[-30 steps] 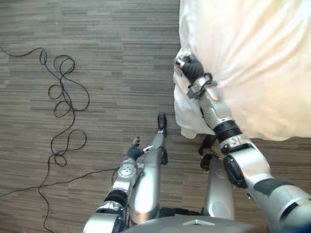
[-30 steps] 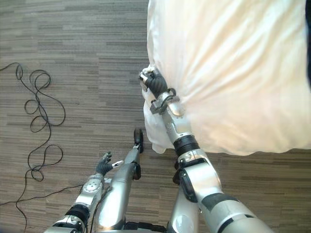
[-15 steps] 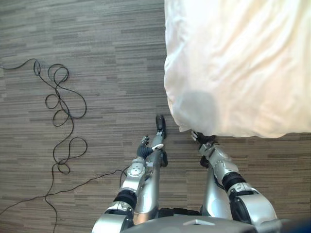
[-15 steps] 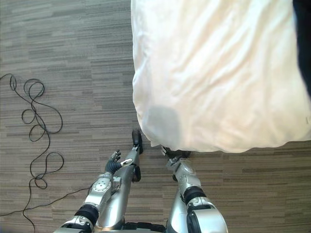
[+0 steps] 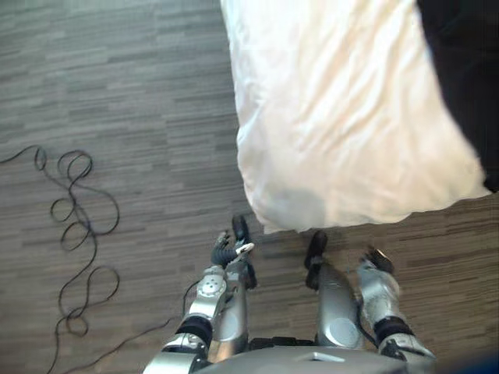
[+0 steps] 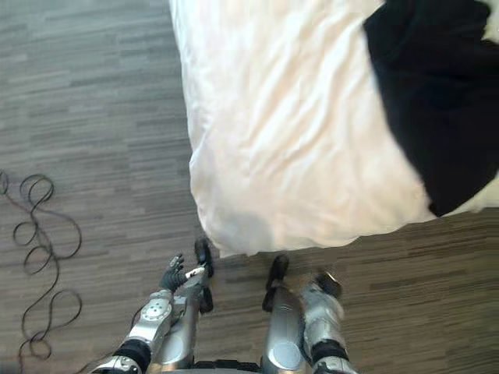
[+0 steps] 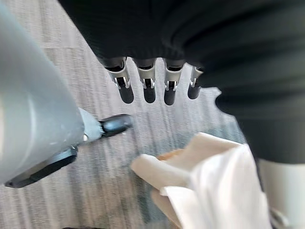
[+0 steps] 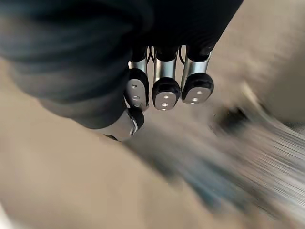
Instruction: Tidy the bed and pick cloth on bed and put in laundry
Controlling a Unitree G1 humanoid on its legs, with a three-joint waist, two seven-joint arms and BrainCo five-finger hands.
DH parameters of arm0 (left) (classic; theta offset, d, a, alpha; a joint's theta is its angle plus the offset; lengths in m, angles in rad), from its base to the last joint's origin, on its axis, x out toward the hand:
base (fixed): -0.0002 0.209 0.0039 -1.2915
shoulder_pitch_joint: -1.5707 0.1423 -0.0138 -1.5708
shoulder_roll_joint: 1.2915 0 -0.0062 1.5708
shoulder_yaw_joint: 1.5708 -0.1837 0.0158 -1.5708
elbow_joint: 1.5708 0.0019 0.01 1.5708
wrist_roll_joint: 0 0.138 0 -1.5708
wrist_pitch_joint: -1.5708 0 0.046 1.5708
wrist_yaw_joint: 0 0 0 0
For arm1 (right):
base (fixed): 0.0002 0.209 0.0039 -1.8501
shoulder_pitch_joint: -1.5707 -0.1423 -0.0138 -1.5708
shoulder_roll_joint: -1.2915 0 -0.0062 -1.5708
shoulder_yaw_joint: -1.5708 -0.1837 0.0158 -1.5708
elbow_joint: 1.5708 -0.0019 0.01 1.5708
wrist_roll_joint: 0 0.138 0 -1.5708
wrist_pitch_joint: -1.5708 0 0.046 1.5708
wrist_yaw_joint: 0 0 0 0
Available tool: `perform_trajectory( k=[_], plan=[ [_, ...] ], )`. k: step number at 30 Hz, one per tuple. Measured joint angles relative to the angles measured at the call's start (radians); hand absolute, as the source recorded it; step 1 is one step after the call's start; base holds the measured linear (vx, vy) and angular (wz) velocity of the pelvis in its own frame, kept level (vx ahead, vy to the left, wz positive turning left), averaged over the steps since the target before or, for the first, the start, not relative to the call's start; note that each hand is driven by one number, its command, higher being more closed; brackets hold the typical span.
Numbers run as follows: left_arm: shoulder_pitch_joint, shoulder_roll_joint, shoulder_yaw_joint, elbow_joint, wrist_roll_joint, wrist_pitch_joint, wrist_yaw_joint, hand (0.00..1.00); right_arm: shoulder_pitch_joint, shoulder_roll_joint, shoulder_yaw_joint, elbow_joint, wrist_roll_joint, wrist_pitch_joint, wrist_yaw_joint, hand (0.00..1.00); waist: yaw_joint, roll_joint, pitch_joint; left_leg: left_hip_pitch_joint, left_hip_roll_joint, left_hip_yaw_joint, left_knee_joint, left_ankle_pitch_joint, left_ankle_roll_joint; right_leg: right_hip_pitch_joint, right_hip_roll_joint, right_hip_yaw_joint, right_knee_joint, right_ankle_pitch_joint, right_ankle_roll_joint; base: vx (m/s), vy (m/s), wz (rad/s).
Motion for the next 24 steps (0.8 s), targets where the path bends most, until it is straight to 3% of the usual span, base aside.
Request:
perform_trajectory(
  k=[3,6,10,13,17,18,19,22,24],
  plan=[
    [0.037,0.025,0.018,0.003,0.03,0.002,-0.003,0.0,0.05,-0.004,-0.101,-0.084,0.011,-0.019,-0.11,1.0,0.001,-0.034,-0.043,0.042,0.029,0.021,0.013,-0.026,-0.022,0.051,0.027,-0.001,-0.034,0.006,-0.001,0.14,-0.058,-0.26],
    [0.077,0.039,0.015,0.0,0.041,0.009,-0.004,0.0,0.081,-0.015,-0.143,-0.281,-0.044,-0.067,-0.196,1.0,0.001,-0.032,-0.088,0.068,0.048,0.028,0.008,-0.041,-0.032,0.079,0.047,-0.003,-0.05,0.017,-0.003,0.11,-0.036,-0.14],
    [0.113,0.057,-0.004,-0.002,0.042,0.013,-0.001,0.0,0.065,-0.059,-0.142,-0.522,-0.153,-0.135,-0.214,1.0,0.002,-0.024,-0.121,0.089,0.051,0.026,0.007,-0.031,-0.034,0.093,0.053,-0.006,-0.051,0.02,-0.003,0.12,-0.011,0.01],
    [0.122,0.082,-0.025,-0.002,0.043,0.014,0.0,0.0,0.004,-0.084,-0.087,-0.714,-0.202,-0.179,-0.081,1.0,0.002,-0.024,-0.121,0.096,0.043,0.025,0.006,-0.031,-0.034,0.1,0.047,-0.006,-0.053,0.02,-0.003,0.01,0.006,0.01],
    [0.122,0.088,-0.084,-0.041,0.041,0.037,-0.007,0.0,-0.112,-0.158,0.125,-0.814,-0.208,-0.179,0.225,1.0,0.0,-0.004,-0.111,0.081,0.01,0.02,-0.009,-0.019,-0.017,0.092,0.026,-0.005,-0.075,0.024,0.005,-0.02,0.046,0.06],
    [0.119,0.087,-0.113,-0.059,0.04,0.065,-0.019,0.0,-0.135,-0.168,0.164,-0.814,-0.206,-0.168,0.278,1.0,0.001,0.009,-0.107,0.079,-0.001,0.019,-0.01,-0.018,-0.015,0.09,0.018,-0.004,-0.075,0.024,0.006,-0.04,0.088,0.11],
    [0.111,0.086,-0.153,-0.082,0.038,0.123,-0.043,0.0,-0.167,-0.169,0.203,-0.814,-0.197,-0.142,0.342,1.0,0.001,0.033,-0.102,0.073,-0.013,0.013,-0.011,-0.015,-0.01,0.087,0.012,-0.005,-0.075,0.029,0.013,-0.04,0.078,0.13],
    [0.06,0.055,-0.195,-0.088,0.024,0.24,-0.101,0.0,-0.236,-0.168,0.297,-0.795,-0.139,-0.081,0.44,1.0,-0.003,0.09,-0.08,0.038,-0.038,-0.004,-0.009,-0.005,0.009,0.054,-0.017,-0.004,-0.062,0.035,0.023,-0.03,0.075,0.15],
    [0.02,0.052,-0.21,-0.088,-0.004,0.285,-0.126,0.0,-0.274,-0.16,0.339,-0.741,-0.106,-0.055,0.478,1.0,-0.007,0.108,-0.062,0.012,-0.048,-0.006,-0.007,0.004,0.021,0.024,-0.028,-0.003,-0.046,0.037,0.026,-0.05,0.079,0.13]
  ],
)
